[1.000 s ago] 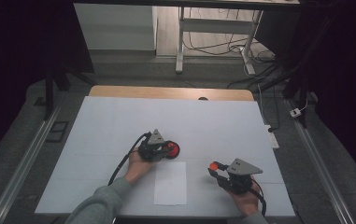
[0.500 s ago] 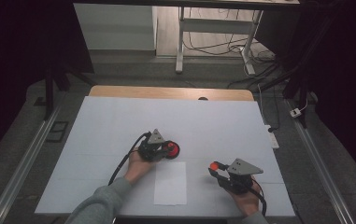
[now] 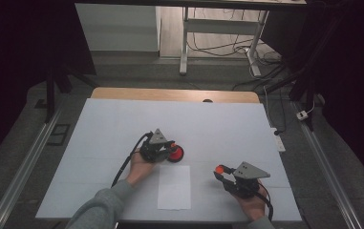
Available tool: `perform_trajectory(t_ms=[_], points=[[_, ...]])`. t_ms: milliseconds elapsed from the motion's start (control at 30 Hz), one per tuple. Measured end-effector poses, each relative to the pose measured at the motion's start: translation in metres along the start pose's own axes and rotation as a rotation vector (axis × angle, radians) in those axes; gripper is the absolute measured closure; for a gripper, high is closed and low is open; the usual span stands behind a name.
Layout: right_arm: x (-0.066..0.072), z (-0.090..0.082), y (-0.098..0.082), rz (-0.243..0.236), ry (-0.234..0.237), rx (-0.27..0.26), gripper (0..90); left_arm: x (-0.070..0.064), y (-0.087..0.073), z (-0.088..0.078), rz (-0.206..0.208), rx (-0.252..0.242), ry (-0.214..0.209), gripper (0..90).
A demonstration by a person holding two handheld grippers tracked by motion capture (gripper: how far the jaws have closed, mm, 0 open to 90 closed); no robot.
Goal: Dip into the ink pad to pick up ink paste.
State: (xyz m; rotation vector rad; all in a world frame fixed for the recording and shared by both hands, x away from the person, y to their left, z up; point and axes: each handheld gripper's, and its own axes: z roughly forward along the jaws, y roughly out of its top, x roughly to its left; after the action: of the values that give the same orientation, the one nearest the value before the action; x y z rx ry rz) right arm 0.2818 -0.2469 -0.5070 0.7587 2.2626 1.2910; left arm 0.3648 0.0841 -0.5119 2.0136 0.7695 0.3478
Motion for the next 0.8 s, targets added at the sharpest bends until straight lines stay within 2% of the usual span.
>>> perform_trajectory(t_ms=[200,367,467,633,800], points=[[0.000,0.001,0.000,-0.003,0.000,0.000,64.3,-0.005,0.007,-0.010,-0.006,-0.035,-0.057,72.2],[0.000,0.001,0.001,-0.005,-0.009,0.009,64.3,-0.009,0.014,-0.022,-0.005,-0.060,-0.082,72.1],[-0.002,0.002,0.000,-0.001,0.001,0.003,64.3,-0.008,0.015,-0.029,-0.010,-0.063,-0.094,72.1],[-0.003,0.002,0.000,0.001,0.002,0.006,64.3,-0.009,0.013,-0.038,-0.009,-0.041,-0.114,72.1],[-0.004,0.004,0.001,0.006,0.015,0.002,64.3,-0.012,0.013,-0.047,-0.008,-0.047,-0.131,72.1]])
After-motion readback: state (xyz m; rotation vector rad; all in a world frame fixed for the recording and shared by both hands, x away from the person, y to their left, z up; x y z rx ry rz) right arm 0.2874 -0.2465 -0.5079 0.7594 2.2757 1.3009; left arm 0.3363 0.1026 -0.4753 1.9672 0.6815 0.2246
